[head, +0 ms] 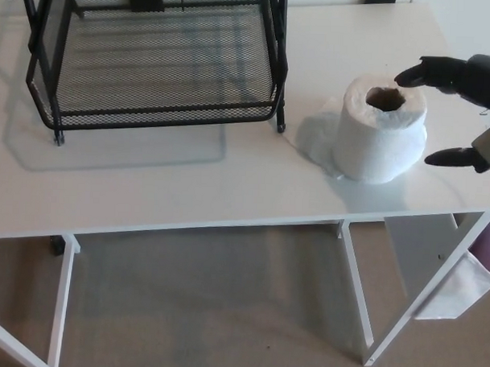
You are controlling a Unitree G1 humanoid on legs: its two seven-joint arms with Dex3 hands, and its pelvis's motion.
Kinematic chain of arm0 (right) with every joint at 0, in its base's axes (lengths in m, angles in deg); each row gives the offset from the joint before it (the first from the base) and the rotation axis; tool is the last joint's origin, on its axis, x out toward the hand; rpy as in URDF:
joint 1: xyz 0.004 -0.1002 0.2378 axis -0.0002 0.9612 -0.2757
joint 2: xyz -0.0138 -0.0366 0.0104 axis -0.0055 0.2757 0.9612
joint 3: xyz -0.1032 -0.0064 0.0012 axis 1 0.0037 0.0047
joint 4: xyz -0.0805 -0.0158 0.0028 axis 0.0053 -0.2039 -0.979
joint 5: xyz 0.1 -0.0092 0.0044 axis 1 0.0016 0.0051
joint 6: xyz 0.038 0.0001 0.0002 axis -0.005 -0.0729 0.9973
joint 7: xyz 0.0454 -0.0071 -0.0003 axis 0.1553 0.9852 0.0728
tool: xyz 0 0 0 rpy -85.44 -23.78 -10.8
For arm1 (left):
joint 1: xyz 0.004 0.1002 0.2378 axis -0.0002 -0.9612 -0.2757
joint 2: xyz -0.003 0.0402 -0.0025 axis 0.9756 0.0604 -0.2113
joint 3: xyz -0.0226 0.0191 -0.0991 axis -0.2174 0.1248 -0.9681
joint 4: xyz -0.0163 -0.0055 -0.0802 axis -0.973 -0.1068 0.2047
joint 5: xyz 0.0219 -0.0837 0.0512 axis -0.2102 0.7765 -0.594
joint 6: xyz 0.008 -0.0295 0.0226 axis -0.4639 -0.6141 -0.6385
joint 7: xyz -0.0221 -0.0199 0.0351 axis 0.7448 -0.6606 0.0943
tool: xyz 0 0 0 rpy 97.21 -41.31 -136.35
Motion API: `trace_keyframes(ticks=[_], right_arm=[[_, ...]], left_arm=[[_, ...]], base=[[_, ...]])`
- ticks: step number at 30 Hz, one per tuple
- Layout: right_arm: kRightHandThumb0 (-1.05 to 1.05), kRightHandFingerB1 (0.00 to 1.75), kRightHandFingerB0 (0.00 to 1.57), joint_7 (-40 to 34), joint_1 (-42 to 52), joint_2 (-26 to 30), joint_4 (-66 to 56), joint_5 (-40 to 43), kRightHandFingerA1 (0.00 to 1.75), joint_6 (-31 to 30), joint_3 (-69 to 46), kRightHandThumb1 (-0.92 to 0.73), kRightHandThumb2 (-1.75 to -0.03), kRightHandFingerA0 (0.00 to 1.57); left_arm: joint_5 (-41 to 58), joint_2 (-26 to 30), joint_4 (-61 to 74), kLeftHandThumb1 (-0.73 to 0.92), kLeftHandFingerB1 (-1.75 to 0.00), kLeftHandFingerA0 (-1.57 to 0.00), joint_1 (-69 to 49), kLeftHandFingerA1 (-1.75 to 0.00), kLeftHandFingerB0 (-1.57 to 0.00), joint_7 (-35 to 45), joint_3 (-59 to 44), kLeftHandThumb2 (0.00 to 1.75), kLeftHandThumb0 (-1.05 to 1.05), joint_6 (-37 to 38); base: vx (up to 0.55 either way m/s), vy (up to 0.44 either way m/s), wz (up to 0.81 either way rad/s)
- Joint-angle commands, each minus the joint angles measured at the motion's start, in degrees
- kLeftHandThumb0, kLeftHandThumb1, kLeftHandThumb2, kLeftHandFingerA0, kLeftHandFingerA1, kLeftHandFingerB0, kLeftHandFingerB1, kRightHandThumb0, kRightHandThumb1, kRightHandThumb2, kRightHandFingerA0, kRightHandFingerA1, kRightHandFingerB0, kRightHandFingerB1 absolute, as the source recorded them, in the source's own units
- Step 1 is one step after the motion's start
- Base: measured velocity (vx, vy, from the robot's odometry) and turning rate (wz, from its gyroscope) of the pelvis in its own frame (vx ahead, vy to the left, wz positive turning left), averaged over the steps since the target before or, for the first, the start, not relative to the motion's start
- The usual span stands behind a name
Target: The robot walks towards a desk on which a file tray is kept in the middle and a toilet paper roll is kept on its right. The robot uses its right hand to hook on finger in the gap of the roll and grabs it, lifts it and places it on the tray.
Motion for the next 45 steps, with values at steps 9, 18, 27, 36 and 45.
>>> trace_keyframes(ticks=[9, 18, 27, 36, 45], right_arm=[[-0.63, 0.41, 0.14, 0.9, 0.9, -1.3, 0.5, -3.7, 0.5, -1.0, -0.2, -0.44, -0.77, 0.1], [-0.63, 0.31, 0.22, -1.4, -0.7, -3.7, 3.9, -8.8, 0.41, -1.1, 2.2, -0.58, -0.58, 0.16], [-0.62, 0.33, 0.21, -1.2, -2.8, -5.0, 6.6, -10.7, 0.45, -0.6, 2.6, -0.57, -0.58, 0.14], [-0.62, 0.33, 0.25, -2.4, -3.7, -5.1, 9.5, -13.7, 0.5, 1.8, 5.1, -0.59, -0.58, 0.22], [-0.56, 0.41, 0.31, -4.8, -2.5, -6.5, 10.6, -18.2, 1.04, 5.5, 11.6, -0.58, -0.57, 0.75]], left_arm=[[0.3, 0.3, 0.9, 0.75, -0.58, -0.06, 0.0, -0.69, -0.01, -0.6, 0.1, 1.3, -1.05, 0.0], [0.3, 0.2, 1.0, 0.75, -0.56, -0.03, 0.4, -0.68, -0.03, -0.5, 0.4, 1.3, -1.05, 0.0], [-0.4, 0.1, -0.1, 0.76, -0.58, -0.08, 1.9, -0.7, -0.01, -0.9, 1.3, 1.3, -1.05, -0.9], [-0.1, 0.0, 0.2, 0.74, -0.55, -0.03, 2.4, -0.67, -0.01, -0.7, 1.7, 1.3, -1.05, -0.5], [-1.5, 0.3, 0.8, 0.75, -0.55, -0.04, 2.7, -0.7, 0.0, -1.2, 3.6, 1.32, -1.05, 0.9]], base=[[0.0, 0.0, 0.0], [0.0, 0.0, 0.0], [0.0, 0.0, 0.0], [0.0, 0.0, 0.0], [0.0, 0.0, 0.0]])
